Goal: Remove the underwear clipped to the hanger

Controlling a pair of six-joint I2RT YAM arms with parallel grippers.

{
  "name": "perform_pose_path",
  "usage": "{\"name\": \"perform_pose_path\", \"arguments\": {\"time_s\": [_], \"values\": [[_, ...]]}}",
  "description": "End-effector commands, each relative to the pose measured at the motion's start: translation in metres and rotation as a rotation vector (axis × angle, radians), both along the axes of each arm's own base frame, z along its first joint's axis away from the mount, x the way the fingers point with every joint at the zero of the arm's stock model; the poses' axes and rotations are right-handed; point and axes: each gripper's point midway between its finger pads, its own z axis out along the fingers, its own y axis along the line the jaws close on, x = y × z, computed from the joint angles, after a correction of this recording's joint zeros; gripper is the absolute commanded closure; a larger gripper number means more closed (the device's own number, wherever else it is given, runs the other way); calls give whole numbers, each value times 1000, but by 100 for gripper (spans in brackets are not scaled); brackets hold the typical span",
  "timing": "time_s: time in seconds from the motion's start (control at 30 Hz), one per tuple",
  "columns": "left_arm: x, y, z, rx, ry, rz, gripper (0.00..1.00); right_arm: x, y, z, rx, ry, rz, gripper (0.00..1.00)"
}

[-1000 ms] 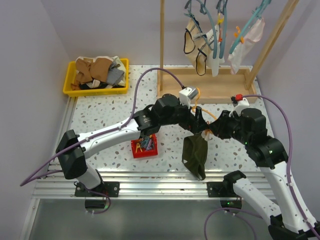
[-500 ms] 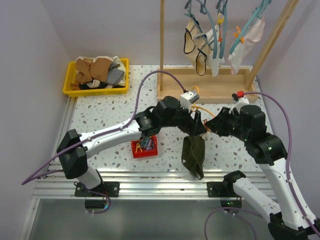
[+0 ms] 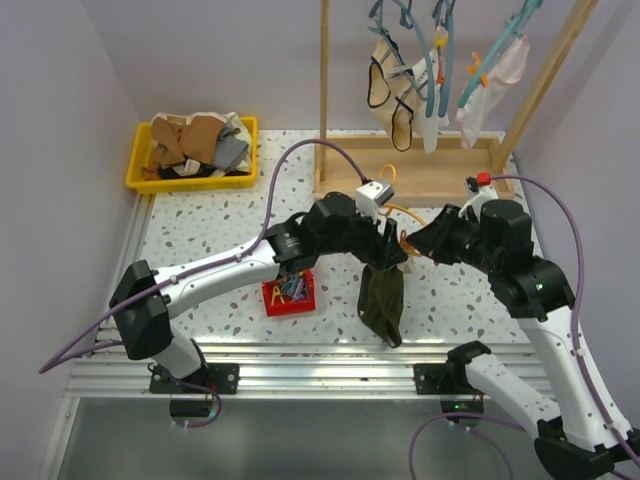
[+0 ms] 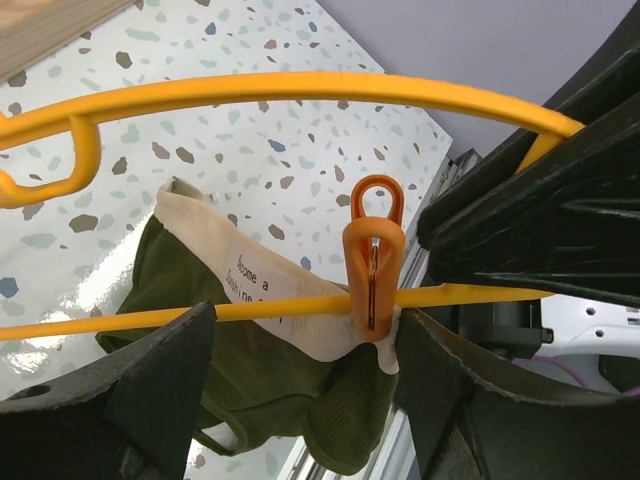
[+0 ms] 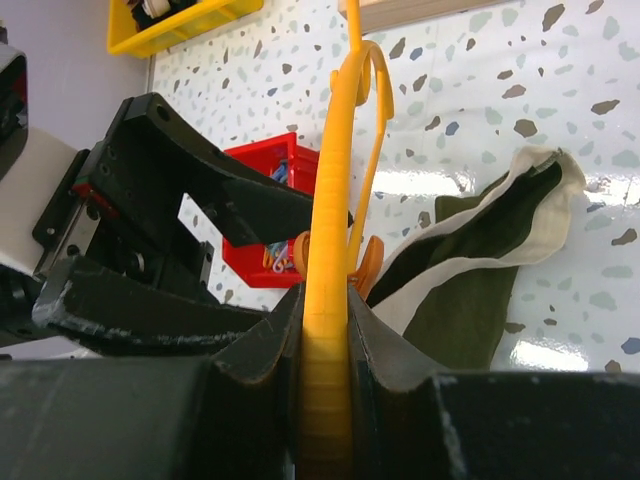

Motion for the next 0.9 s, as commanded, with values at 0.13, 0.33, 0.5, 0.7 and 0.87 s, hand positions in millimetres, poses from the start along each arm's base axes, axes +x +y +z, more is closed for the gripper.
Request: {"name": "perform_pose_path", "arguments": {"time_s": [0.13, 0.33, 0.5, 0.7, 0.87], "values": [[51, 53, -19, 62, -5, 189, 30, -23, 16, 52, 131, -80, 96, 100], [65, 71, -15, 44, -4, 215, 32, -30, 14, 53, 131, -75, 100, 100], [54, 62, 12, -56, -3, 159, 21, -28, 12, 47, 112, -71, 94, 100], [29, 54, 61, -225, 12, 57, 0, -18, 9, 40, 91, -93, 65, 100], [30, 48, 72, -257, 65, 62, 0, -15, 10, 32, 85, -87, 65, 100]]}}
